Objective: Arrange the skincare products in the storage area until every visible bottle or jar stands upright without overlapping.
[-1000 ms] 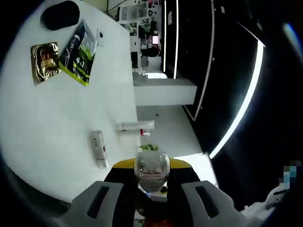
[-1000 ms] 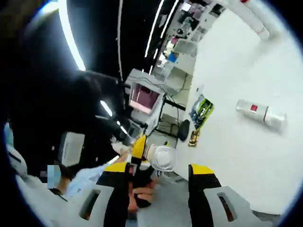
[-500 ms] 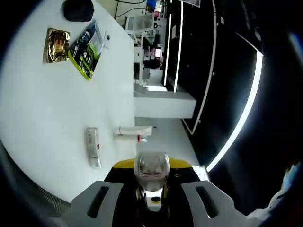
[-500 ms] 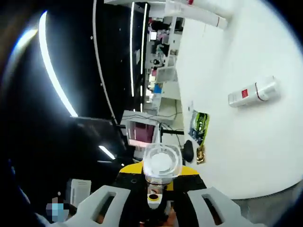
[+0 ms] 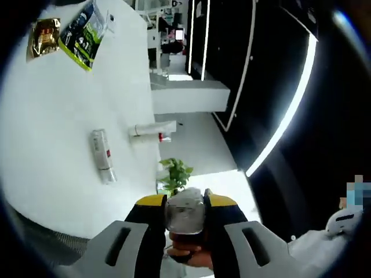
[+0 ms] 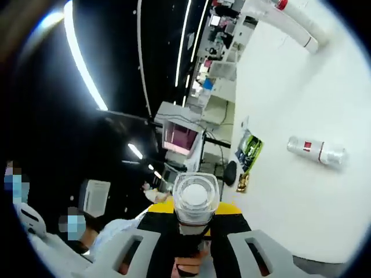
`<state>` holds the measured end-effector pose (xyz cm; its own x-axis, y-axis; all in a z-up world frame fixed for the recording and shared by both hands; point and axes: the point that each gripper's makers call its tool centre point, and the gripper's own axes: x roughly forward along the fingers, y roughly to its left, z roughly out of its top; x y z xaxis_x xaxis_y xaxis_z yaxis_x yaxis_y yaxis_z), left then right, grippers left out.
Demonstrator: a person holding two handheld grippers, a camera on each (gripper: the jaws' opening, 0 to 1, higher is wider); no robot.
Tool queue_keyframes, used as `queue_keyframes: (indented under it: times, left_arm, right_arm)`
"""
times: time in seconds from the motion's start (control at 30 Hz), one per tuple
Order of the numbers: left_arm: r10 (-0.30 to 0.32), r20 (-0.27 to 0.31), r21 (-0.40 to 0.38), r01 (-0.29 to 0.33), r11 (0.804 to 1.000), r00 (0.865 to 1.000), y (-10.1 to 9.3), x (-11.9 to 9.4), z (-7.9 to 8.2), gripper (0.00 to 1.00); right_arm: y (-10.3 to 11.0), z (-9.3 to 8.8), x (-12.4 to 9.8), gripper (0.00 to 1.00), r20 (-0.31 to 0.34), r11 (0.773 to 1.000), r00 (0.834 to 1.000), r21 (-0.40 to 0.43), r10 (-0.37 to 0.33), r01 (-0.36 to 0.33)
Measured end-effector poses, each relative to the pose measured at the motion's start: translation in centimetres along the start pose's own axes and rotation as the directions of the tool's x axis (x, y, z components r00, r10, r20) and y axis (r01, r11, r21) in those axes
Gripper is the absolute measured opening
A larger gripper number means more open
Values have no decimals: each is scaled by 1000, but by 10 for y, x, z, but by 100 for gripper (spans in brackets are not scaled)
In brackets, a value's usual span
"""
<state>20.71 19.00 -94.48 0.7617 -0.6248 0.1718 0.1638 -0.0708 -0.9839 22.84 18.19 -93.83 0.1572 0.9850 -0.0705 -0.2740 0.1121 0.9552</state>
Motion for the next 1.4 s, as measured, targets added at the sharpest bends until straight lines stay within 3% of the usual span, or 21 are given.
queue_keyframes:
  times: [0.1,0.13,0.2,0.37,0.43,0.6,0.83,0.97,1.0,1.1,1.13,1.17,1.23,1.3,1.33,1.4]
  left_arm:
    - [-3,-64,47,6,999,998,-4,6,-14,21]
    - [-8,-114,50,14,999,993,-6,7,-23,21]
    - [-27,-166,41,34,999,986,-8,9,-34,20]
    - [-39,-281,46,54,998,959,-11,14,-58,20]
    - [-49,-326,39,66,997,944,-12,13,-66,17]
    - [-71,-387,19,85,996,919,-15,14,-80,17]
    - [-73,-438,16,88,996,896,-17,11,-91,17]
    - [-65,-465,38,93,995,883,-16,11,-96,17]
    - [-41,-468,84,91,992,883,-13,11,-96,17]
    - [-2,-456,116,62,991,890,-7,12,-94,16]
    - [22,-440,150,49,987,898,-4,13,-90,16]
    - [55,-406,190,26,981,912,-1,14,-85,16]
    - [80,-390,222,10,975,917,2,13,-81,16]
    - [145,-352,301,-35,953,925,10,13,-74,16]
    - [180,-347,316,-66,946,920,15,13,-74,16]
    - [248,-323,387,-111,915,913,24,12,-70,16]
  right_arm:
    - [2,5,-14,13,-85,999,996,-36,13,-16]
    - [6,4,-20,13,-136,998,990,-40,35,-40]
    - [10,5,-27,13,-175,998,984,-43,44,-52]
    - [11,1,-43,13,-323,999,946,-27,36,-47]
    - [16,-6,-45,13,-383,999,922,9,50,-51]
    - [17,-13,-44,13,-455,999,890,40,43,-28]
    - [16,-18,-44,13,-488,997,870,73,66,-35]
    - [18,-21,-40,13,-482,997,873,60,73,-51]
    - [18,-18,-36,14,-458,997,886,35,72,-63]
    - [13,-15,-29,14,-406,998,912,7,55,-57]
    - [12,-13,-27,14,-386,998,921,3,52,-55]
    - [7,-8,-22,14,-337,999,941,-21,25,-34]
    - [8,-8,-19,15,-313,999,949,-32,22,-34]
    - [-3,-5,-15,15,-262,996,963,-75,-59,40]
    - [-5,-5,-15,16,-251,994,965,-88,-78,58]
    - [-13,-5,-13,17,-219,988,967,-109,-132,110]
